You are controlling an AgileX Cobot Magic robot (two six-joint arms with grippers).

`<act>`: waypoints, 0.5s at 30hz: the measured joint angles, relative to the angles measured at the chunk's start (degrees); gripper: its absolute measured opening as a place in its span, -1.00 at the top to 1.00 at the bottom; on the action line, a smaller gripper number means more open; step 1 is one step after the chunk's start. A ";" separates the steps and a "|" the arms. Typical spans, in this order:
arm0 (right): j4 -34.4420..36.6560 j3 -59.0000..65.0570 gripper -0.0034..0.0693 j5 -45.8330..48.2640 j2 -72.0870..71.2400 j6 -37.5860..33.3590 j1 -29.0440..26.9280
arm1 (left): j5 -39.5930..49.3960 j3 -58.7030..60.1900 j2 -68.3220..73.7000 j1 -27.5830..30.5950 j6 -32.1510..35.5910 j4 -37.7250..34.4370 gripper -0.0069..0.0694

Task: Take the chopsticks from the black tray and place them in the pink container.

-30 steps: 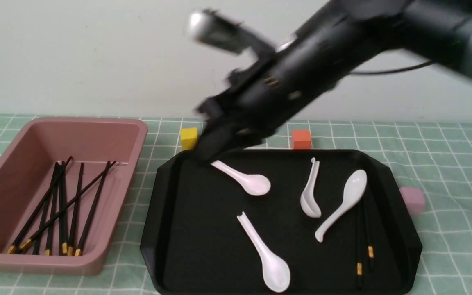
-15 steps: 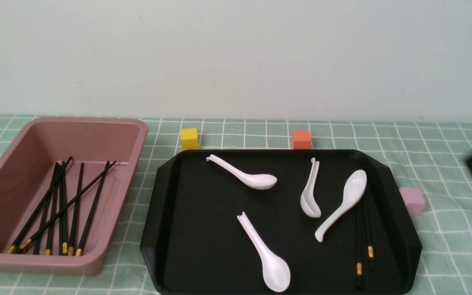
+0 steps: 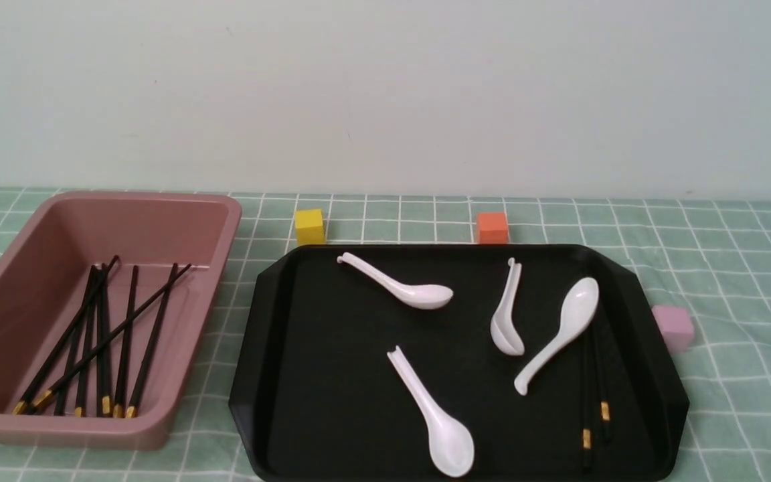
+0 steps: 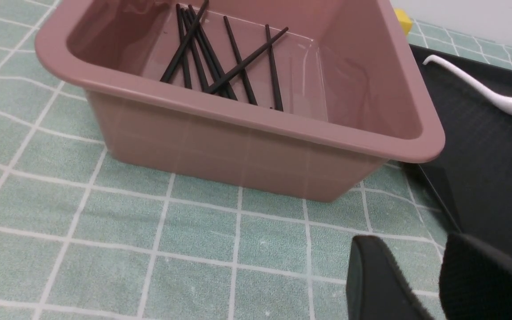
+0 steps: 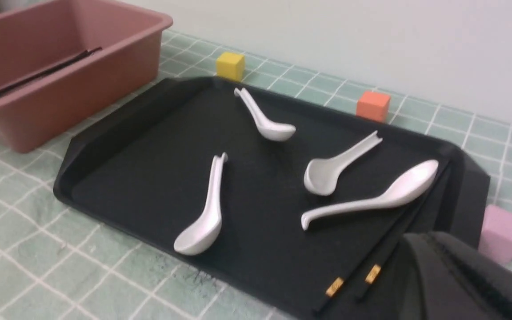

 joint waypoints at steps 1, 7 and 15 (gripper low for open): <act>0.00 0.18 0.89 -0.19 -0.06 0.14 0.00 | 0.00 0.00 0.00 0.00 0.00 0.00 0.19; -0.02 0.18 0.87 -1.09 -0.06 0.24 0.00 | 0.00 0.00 0.00 0.00 0.00 0.00 0.19; -0.02 0.18 0.85 -1.34 -0.06 0.35 0.00 | 0.00 0.00 0.00 0.00 0.00 0.00 0.19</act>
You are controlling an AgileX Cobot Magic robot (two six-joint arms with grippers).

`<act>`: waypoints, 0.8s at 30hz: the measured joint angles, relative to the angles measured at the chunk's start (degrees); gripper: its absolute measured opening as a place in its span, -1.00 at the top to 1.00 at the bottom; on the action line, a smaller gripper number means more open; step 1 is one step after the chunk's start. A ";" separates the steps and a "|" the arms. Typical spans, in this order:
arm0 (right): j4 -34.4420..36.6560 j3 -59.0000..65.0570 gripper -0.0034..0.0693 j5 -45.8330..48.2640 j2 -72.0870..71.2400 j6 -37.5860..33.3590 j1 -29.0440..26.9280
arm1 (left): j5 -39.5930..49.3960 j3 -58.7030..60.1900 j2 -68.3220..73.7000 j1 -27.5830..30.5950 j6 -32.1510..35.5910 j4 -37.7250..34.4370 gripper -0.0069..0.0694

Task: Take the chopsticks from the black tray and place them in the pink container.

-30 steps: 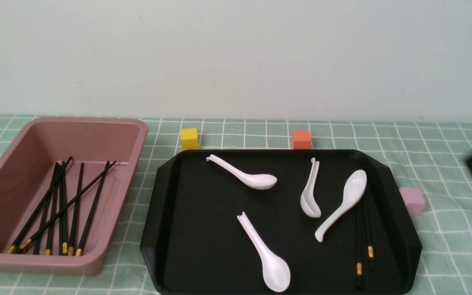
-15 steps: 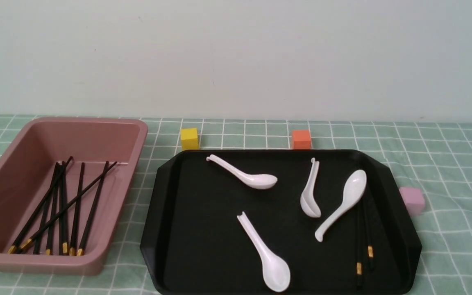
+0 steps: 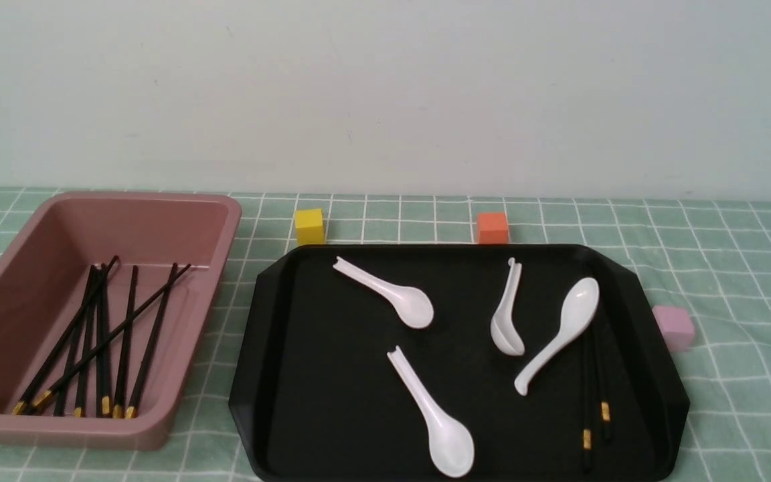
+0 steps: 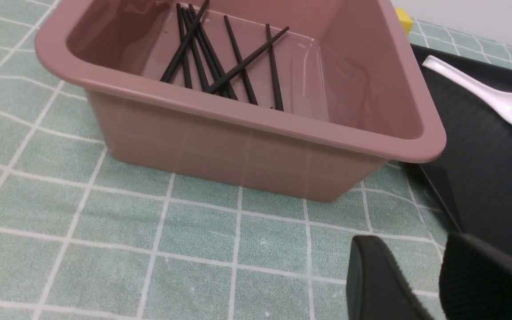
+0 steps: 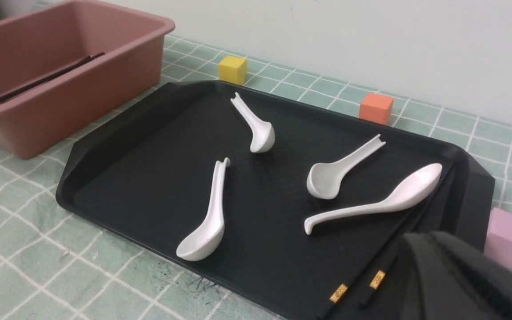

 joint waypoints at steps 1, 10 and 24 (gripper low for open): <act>0.00 0.00 0.85 0.00 0.00 0.00 0.00 | 0.00 0.00 0.00 0.00 0.00 0.00 0.19; 0.00 0.00 0.82 0.00 0.00 -0.05 0.00 | 0.00 0.00 0.00 0.00 0.00 0.00 0.19; 2.62 8.46 0.75 -0.16 -8.96 -1.92 -15.33 | 0.00 0.00 0.00 0.00 0.00 0.00 0.19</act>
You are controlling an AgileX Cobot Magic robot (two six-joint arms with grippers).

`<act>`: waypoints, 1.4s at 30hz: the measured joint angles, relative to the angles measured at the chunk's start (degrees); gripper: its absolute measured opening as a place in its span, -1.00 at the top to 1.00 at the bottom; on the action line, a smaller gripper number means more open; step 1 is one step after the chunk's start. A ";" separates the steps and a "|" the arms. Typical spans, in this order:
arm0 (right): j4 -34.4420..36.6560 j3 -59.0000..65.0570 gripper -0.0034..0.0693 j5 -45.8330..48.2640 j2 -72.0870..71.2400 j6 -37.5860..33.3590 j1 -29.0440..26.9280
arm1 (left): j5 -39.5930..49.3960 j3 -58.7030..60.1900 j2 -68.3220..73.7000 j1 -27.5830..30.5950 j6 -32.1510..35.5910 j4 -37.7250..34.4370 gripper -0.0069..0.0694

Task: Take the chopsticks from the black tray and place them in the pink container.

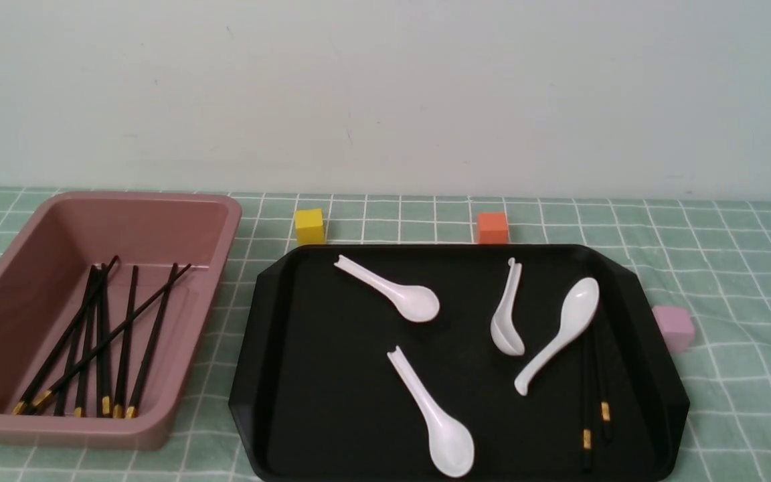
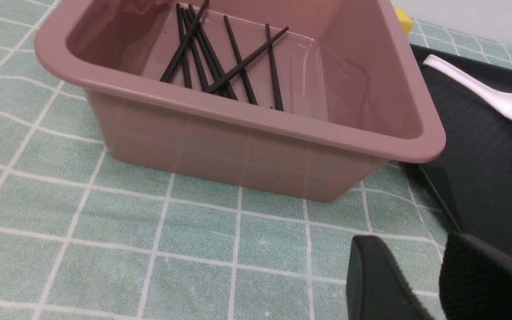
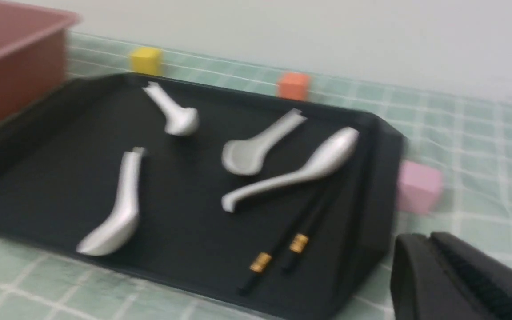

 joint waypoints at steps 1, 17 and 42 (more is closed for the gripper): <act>0.28 1.07 0.75 0.26 -1.28 -0.05 -1.91 | 0.00 0.00 0.00 0.00 0.00 0.00 0.19; 0.62 7.43 0.69 4.31 -8.71 -0.05 -12.07 | 0.00 0.00 0.00 0.00 0.00 0.00 0.19; 0.62 7.37 0.59 4.71 -8.77 -0.05 -12.07 | 0.00 0.00 0.00 0.00 0.00 0.00 0.19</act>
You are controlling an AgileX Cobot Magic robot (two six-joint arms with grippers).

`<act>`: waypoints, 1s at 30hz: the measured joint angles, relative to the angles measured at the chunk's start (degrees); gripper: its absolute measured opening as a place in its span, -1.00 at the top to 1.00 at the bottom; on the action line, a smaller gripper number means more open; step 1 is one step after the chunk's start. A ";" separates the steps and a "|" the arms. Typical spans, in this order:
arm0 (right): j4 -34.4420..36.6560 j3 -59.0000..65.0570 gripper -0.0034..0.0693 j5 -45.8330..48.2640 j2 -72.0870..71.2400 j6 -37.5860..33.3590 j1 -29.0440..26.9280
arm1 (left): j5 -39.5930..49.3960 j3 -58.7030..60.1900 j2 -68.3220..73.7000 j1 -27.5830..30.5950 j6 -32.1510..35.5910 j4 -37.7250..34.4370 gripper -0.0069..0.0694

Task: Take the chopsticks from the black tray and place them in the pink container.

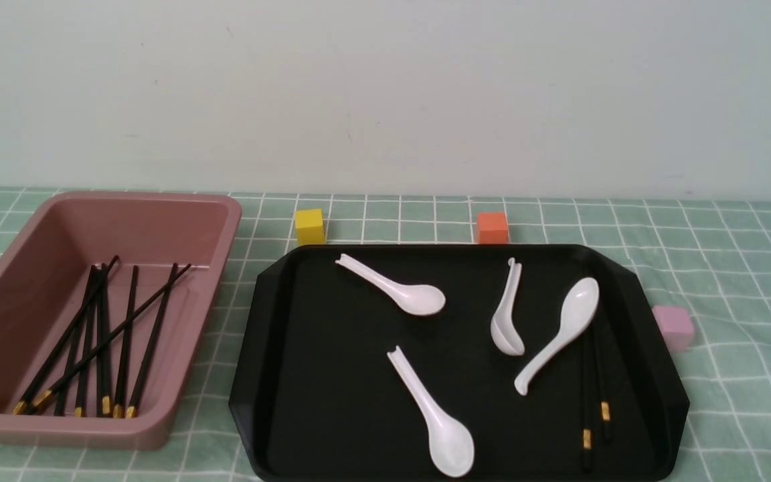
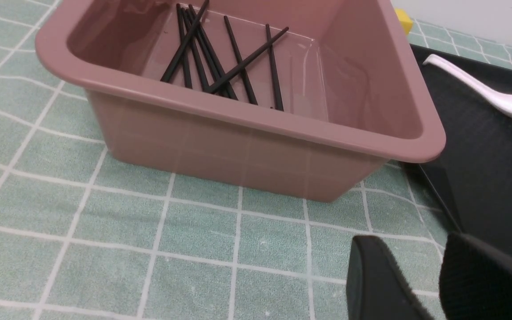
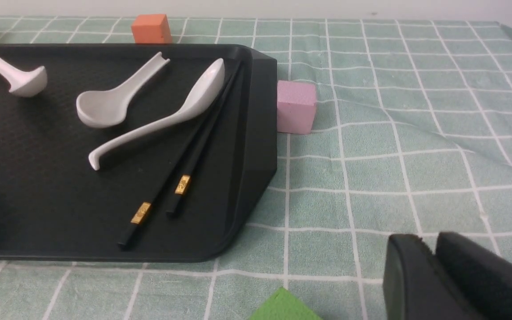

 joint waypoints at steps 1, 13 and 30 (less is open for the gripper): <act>0.00 0.00 0.59 0.00 0.00 0.00 0.00 | 0.00 0.00 0.00 0.00 0.00 0.00 0.19; 0.00 0.00 0.55 0.00 0.00 0.00 0.00 | 0.00 0.00 0.00 0.00 0.00 0.00 0.19; 0.00 0.00 0.48 0.00 0.00 0.00 0.00 | 0.00 0.00 0.00 0.00 0.00 0.00 0.19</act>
